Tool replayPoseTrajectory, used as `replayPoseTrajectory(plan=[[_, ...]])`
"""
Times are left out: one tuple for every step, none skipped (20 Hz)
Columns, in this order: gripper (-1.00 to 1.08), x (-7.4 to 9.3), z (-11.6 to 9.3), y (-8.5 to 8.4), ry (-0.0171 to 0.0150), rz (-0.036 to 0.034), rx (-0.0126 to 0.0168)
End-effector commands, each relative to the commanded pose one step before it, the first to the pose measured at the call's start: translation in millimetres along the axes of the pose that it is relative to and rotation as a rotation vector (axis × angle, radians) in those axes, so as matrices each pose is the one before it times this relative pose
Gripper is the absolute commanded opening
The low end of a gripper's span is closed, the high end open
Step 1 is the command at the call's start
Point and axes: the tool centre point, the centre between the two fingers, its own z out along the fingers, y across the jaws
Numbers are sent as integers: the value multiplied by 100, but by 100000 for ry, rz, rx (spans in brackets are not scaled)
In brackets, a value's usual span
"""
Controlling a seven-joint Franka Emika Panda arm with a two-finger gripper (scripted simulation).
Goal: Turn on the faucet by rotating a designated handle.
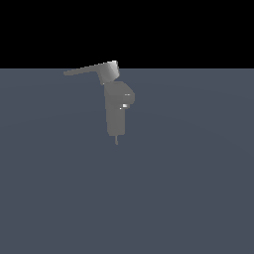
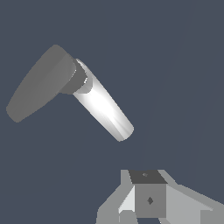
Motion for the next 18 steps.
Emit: replayPoseTrajectory(plan=[[-100,892,365,-1369,-428,5313,-92],[-100,315,166,-561,-166,2077,-62],[-100,299,176,-571,-165,2077,-67],[-100,282,187,-580,-164,2078,-71],[-100,266,197,-589,-162,2079,-76],[-100,248,208,-597,-161,2079,-80],[-100,231,218,-604,-159,2080,-84],[-100,213,229,-611,-158,2081,-88],[-100,195,239,-617,-156,2082,-93],[-100,177,250,-622,-154,2083,-97],[-100,159,260,-627,-152,2084,-101],[-100,140,271,-631,-150,2084,-105],[-100,121,281,-634,-148,2086,-109],[-100,102,292,-636,-145,2086,-113],[-100,83,302,-638,-143,2089,-117],[-100,64,313,-639,-140,2089,-121],[-100,45,323,-639,-138,2091,-125],[-100,25,334,-639,-135,2091,-129]])
